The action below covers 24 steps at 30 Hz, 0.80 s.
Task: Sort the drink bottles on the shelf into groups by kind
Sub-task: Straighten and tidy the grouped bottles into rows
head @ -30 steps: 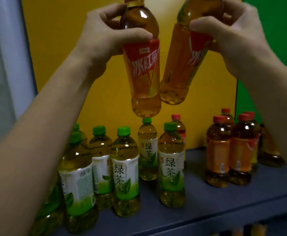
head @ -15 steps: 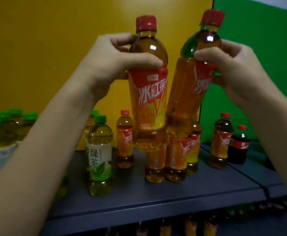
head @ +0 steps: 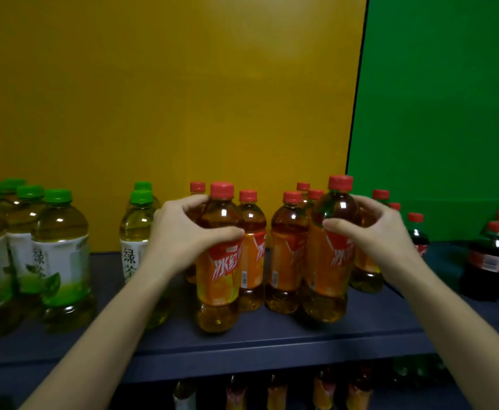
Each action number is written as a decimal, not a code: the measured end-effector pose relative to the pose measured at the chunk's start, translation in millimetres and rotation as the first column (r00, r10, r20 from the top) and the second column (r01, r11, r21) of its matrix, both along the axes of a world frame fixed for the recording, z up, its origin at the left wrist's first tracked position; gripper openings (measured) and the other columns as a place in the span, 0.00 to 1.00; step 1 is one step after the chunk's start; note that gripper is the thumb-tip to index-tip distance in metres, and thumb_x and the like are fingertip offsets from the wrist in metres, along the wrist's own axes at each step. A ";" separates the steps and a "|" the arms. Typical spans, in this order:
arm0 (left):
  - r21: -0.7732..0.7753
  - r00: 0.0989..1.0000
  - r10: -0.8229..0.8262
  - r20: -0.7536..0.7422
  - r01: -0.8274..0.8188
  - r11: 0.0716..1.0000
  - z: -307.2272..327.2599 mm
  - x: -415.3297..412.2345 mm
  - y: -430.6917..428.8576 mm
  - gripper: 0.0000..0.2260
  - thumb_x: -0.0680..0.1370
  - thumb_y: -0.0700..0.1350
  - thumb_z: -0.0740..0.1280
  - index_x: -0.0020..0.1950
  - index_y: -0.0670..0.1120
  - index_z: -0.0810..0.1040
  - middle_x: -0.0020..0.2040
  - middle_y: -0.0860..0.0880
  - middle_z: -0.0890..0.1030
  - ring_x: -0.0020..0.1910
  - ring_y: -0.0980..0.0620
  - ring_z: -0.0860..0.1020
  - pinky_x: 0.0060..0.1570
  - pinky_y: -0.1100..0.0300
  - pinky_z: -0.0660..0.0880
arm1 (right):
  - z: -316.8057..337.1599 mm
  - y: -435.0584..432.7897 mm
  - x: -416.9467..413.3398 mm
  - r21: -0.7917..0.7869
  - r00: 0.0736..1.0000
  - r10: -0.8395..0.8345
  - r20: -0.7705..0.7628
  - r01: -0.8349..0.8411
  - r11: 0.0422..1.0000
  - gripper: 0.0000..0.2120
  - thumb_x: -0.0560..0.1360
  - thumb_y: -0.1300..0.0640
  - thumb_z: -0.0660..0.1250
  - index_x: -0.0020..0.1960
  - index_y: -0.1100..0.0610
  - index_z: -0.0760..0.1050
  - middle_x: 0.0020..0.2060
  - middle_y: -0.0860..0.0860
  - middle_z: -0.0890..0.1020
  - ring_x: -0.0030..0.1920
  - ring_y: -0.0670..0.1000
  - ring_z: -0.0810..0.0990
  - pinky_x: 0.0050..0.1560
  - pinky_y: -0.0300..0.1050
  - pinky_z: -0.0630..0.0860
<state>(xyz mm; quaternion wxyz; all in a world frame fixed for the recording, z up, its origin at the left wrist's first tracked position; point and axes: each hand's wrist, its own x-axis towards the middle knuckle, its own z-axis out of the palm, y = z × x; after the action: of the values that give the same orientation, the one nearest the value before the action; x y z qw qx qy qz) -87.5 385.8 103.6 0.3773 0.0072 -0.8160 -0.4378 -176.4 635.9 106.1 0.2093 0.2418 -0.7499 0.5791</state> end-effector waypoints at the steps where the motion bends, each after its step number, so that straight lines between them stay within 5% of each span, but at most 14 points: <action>1: 0.005 1.000 0.025 -0.001 -0.025 1.000 -4.2 -3.3 -0.7 0.37 0.50 0.65 0.74 0.57 0.52 0.80 0.52 0.52 0.82 0.53 0.54 0.79 0.52 0.48 0.78 | -6.4 0.3 -5.3 -0.003 1.000 -0.011 0.014 0.012 1.000 0.23 0.62 0.53 0.77 0.56 0.50 0.77 0.51 0.49 0.80 0.53 0.49 0.77 0.50 0.46 0.73; 7: 0.038 0.992 0.125 -0.017 -0.124 0.992 -25.3 -24.8 -2.7 0.35 0.60 0.53 0.78 0.65 0.47 0.75 0.62 0.47 0.77 0.60 0.50 0.74 0.56 0.53 0.74 | -32.6 -4.2 -21.7 -0.057 0.998 -0.051 0.032 0.053 0.997 0.24 0.62 0.54 0.77 0.55 0.45 0.72 0.46 0.39 0.76 0.47 0.38 0.73 0.41 0.35 0.70; 11: 0.033 0.997 0.068 -0.036 -0.067 0.997 -34.9 -33.2 -1.7 0.33 0.64 0.53 0.76 0.67 0.49 0.71 0.58 0.54 0.74 0.56 0.57 0.72 0.53 0.58 0.72 | -44.7 -10.1 -27.0 -0.106 0.999 -0.022 0.029 0.025 0.994 0.25 0.64 0.51 0.75 0.58 0.47 0.71 0.48 0.39 0.77 0.50 0.38 0.74 0.44 0.35 0.71; 15: 0.033 1.000 -0.024 -0.001 0.024 0.999 -39.3 -38.3 -2.1 0.37 0.65 0.58 0.70 0.71 0.50 0.64 0.60 0.55 0.72 0.59 0.57 0.71 0.57 0.53 0.75 | -51.9 -14.4 -29.3 -0.105 1.000 0.018 0.008 -0.017 0.994 0.31 0.63 0.45 0.71 0.64 0.49 0.68 0.51 0.38 0.76 0.53 0.36 0.73 0.48 0.34 0.71; 20: -0.004 0.999 -0.041 0.031 0.041 0.999 -44.1 -52.4 -10.3 0.40 0.65 0.66 0.68 0.73 0.50 0.62 0.67 0.49 0.72 0.65 0.51 0.71 0.61 0.46 0.74 | -56.2 -20.3 -34.7 -0.112 1.000 0.005 -0.008 -0.006 0.994 0.28 0.71 0.53 0.69 0.68 0.52 0.65 0.50 0.34 0.72 0.49 0.29 0.71 0.41 0.21 0.69; 24: 0.014 0.999 -0.033 0.027 0.032 0.999 -49.5 -58.2 -9.8 0.41 0.66 0.65 0.66 0.74 0.51 0.58 0.70 0.49 0.69 0.68 0.50 0.69 0.63 0.45 0.72 | -58.1 -23.8 -32.5 -0.104 0.998 0.043 0.038 -0.039 0.994 0.30 0.71 0.49 0.67 0.70 0.50 0.61 0.53 0.35 0.72 0.54 0.35 0.73 0.56 0.37 0.71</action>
<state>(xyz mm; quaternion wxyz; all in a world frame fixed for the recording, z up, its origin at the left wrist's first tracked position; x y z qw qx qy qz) -145.7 376.0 54.1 0.3590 0.0025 -0.8181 -0.4493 -208.9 612.1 48.0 0.1945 0.2344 -0.7178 0.6261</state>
